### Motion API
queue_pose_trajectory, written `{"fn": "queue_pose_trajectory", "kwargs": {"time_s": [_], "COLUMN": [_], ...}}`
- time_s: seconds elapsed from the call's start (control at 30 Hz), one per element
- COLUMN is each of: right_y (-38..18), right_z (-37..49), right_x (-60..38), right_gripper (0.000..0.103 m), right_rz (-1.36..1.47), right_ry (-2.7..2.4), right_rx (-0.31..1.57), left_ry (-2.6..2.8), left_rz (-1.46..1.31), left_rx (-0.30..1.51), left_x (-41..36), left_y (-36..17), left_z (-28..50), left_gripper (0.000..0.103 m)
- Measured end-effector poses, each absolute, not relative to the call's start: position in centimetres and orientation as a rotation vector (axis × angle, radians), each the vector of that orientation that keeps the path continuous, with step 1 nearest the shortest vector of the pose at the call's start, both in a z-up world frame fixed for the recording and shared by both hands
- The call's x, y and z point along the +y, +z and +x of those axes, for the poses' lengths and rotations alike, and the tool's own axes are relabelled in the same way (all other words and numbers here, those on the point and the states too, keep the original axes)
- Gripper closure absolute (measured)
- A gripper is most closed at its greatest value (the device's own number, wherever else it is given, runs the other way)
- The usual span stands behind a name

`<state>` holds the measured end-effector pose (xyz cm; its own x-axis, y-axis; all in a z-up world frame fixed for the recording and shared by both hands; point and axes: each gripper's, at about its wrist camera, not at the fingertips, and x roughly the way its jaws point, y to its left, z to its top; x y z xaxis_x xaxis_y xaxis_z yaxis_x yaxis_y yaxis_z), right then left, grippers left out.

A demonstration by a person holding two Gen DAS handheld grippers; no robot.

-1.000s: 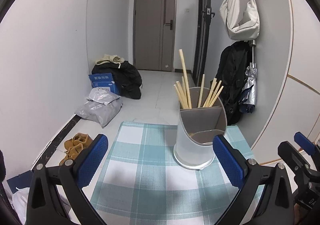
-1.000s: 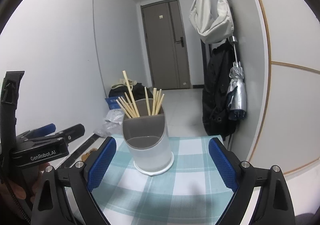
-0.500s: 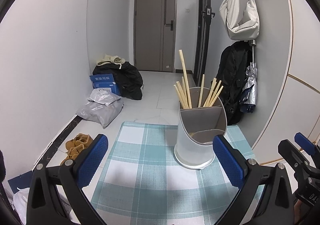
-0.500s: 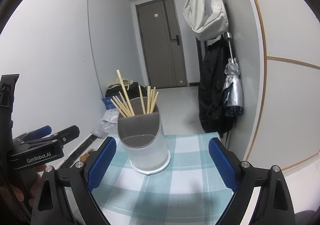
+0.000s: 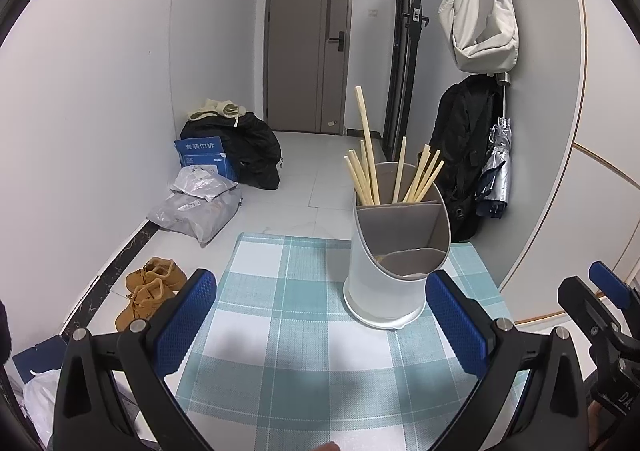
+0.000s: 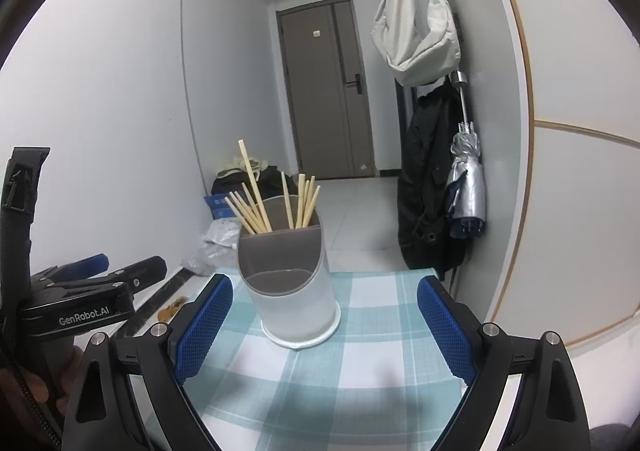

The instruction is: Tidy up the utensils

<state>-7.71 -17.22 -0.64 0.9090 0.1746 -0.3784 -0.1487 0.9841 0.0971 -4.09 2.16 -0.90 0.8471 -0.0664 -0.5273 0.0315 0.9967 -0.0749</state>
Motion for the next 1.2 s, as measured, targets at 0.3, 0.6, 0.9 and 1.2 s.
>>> {"fn": "queue_pose_trajectory", "kwargs": {"time_s": [0.3, 0.6, 0.9, 1.2], "right_y": [-0.70, -0.77, -0.86, -0.89], "right_z": [-7.58, -7.68, -7.73, -7.68], "right_x": [-17.28, -17.04, -17.10, -17.19], "right_gripper": [0.009, 0.009, 0.009, 0.009], "right_rz": [0.066, 0.051, 0.044, 0.048], "right_ry": [0.163, 0.160, 0.157, 0.155], "right_rx": [0.401, 0.400, 0.399, 0.400], "left_ry": [-0.038, -0.036, -0.036, -0.032], "left_rz": [-0.064, -0.056, -0.075, -0.080], "left_rx": [0.559, 0.538, 0.548, 0.543], "left_x": [2.14, 2.02, 2.50, 2.51], "left_y": [-1.06, -1.00, -1.03, -1.16], "left_z": [-4.12, -4.47, -4.23, -4.28], "left_gripper": [0.001, 0.001, 0.001, 0.001]}}
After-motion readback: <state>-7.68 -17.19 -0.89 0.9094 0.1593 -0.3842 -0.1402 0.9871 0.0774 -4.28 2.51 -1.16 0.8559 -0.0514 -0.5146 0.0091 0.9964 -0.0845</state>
